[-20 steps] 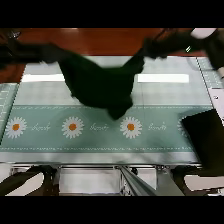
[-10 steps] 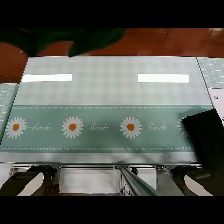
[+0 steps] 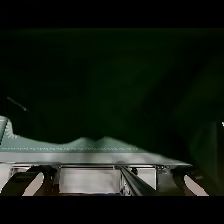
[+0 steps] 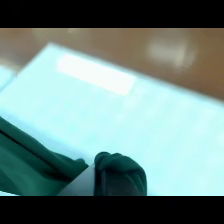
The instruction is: Fold the shirts.
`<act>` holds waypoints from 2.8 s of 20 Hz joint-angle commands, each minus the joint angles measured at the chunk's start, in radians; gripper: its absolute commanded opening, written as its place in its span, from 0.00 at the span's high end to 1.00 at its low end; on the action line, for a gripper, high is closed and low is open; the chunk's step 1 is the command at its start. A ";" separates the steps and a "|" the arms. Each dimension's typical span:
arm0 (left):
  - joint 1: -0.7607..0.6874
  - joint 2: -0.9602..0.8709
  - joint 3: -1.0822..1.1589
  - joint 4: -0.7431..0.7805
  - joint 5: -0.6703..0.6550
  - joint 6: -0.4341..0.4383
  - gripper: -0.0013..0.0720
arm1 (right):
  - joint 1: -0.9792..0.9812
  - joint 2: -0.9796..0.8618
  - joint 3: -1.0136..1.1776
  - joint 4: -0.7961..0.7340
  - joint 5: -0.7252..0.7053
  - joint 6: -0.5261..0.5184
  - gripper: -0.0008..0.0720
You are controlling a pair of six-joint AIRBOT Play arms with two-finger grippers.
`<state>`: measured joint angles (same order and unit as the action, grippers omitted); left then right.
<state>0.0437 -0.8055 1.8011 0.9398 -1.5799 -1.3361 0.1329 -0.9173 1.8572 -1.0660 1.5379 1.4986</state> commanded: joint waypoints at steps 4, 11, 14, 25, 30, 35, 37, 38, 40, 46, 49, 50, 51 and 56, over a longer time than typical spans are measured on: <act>0.000 -0.045 -0.446 0.048 0.277 0.000 0.95 | 0.000 -0.054 -0.528 0.079 -0.293 -0.072 0.96; -0.022 -0.390 -0.540 0.046 0.715 -0.024 0.95 | 0.000 -0.555 -0.445 0.205 -0.683 -0.101 0.96; -0.052 -0.499 -0.540 0.002 0.727 -0.050 0.95 | 0.000 -0.788 -0.247 0.284 -0.693 -0.094 0.96; 0.277 -0.518 -0.645 0.103 0.250 -0.084 0.02 | -0.381 -0.798 -0.137 -0.022 -0.012 -0.044 0.13; 0.424 -0.411 -1.036 0.000 0.258 -0.043 0.03 | -0.499 -0.425 -0.747 0.134 -0.304 -0.139 0.13; 0.498 -0.397 -1.225 -0.096 0.357 0.024 0.03 | -0.505 -0.216 -1.110 0.198 -0.372 -0.198 0.13; 0.496 -0.397 -1.273 -0.162 0.430 0.066 0.03 | -0.505 -0.191 -1.188 0.198 -0.385 -0.199 0.13; 0.496 -0.399 -1.292 -0.220 0.460 0.105 0.03 | -0.505 -0.190 -1.215 0.202 -0.388 -0.200 0.13; 0.476 -0.406 -1.321 -0.323 0.520 0.182 0.03 | -0.505 -0.191 -1.271 0.216 -0.416 -0.204 0.13; 0.306 -0.418 -1.323 -0.363 0.653 0.206 0.44 | -0.504 -0.192 -1.307 0.239 -0.448 -0.199 0.13; 0.293 -0.417 -1.310 -0.365 0.631 0.210 0.95 | -0.504 -0.208 -1.307 0.244 -0.452 -0.184 0.13; 0.294 -0.417 -1.304 -0.364 0.619 0.211 0.95 | -0.504 -0.223 -1.307 0.250 -0.456 -0.175 0.13; 0.293 -0.417 -1.299 -0.364 0.607 0.211 0.95 | -0.504 -0.245 -1.305 0.266 -0.461 -0.179 0.13; 0.293 -0.417 -1.296 -0.364 0.599 0.211 0.95 | -0.499 -0.362 -1.238 0.318 -0.481 -0.211 0.13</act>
<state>0.3393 -1.2221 0.5022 0.5793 -0.9745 -1.1278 -0.3656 -1.2388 0.5995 -0.7769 1.0653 1.2984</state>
